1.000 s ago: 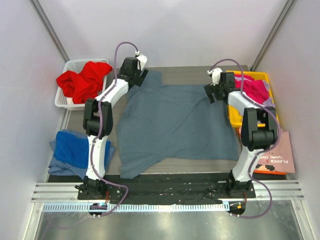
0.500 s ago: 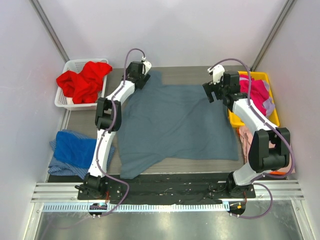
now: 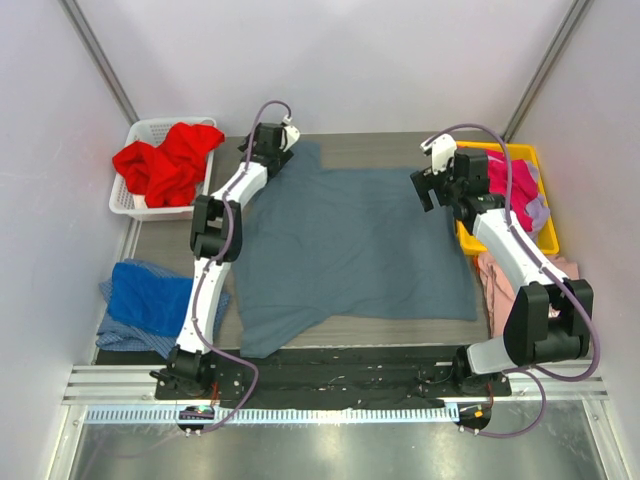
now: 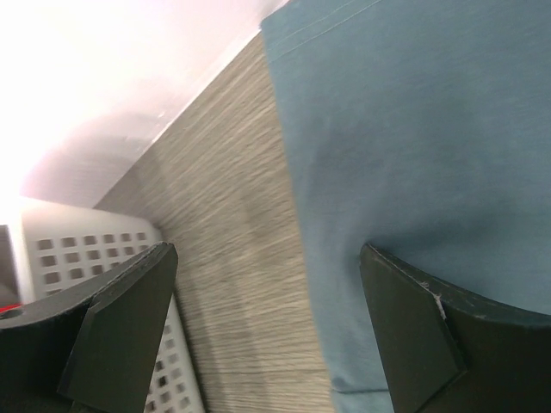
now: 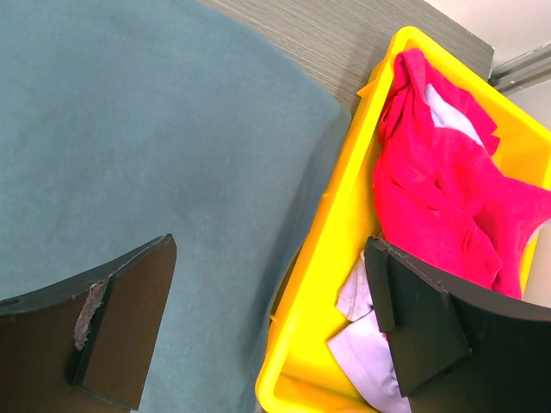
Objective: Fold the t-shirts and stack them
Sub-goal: Flatten out the tshirt
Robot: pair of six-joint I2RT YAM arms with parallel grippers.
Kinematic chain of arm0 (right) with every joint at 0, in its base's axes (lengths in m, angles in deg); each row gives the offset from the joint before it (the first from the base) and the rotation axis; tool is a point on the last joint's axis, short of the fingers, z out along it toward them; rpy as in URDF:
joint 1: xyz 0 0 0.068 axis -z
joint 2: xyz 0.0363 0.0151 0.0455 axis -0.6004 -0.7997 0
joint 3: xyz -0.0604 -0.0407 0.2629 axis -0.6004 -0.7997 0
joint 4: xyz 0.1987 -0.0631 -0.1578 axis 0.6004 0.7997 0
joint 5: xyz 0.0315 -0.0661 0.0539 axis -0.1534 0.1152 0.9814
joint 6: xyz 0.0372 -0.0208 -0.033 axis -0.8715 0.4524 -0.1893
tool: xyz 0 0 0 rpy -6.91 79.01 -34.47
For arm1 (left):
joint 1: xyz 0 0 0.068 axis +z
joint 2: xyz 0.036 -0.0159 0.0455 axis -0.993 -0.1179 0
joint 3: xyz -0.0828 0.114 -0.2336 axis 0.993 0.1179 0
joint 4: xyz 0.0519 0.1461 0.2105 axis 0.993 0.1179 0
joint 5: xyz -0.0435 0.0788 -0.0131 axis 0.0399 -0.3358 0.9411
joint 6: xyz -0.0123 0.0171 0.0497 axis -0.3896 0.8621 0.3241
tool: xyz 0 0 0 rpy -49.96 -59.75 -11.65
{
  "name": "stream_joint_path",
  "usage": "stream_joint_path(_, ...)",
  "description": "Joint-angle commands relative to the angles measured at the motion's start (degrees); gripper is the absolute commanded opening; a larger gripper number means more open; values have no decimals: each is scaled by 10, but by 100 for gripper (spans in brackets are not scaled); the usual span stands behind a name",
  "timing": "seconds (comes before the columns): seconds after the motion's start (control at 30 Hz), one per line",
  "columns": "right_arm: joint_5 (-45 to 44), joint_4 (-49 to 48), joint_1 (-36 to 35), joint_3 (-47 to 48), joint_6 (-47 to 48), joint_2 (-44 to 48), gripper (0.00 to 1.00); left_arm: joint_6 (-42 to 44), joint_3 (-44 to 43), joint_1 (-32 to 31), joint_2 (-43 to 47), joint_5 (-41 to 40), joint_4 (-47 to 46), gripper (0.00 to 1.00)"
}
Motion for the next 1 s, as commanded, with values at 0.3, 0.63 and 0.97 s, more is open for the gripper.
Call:
stream_joint_path(0.3,4,-5,-2,-10,-3,10,100,94,-64,29,-76,-45,2,93)
stream_joint_path(0.63,3,-2,-2,-7,-3,9,100,153,-82,32,-102,-73,-40,92)
stream_joint_path(0.97,2,2,-5,-3,-8,6,100,243,-144,34,-142,-114,-92,97)
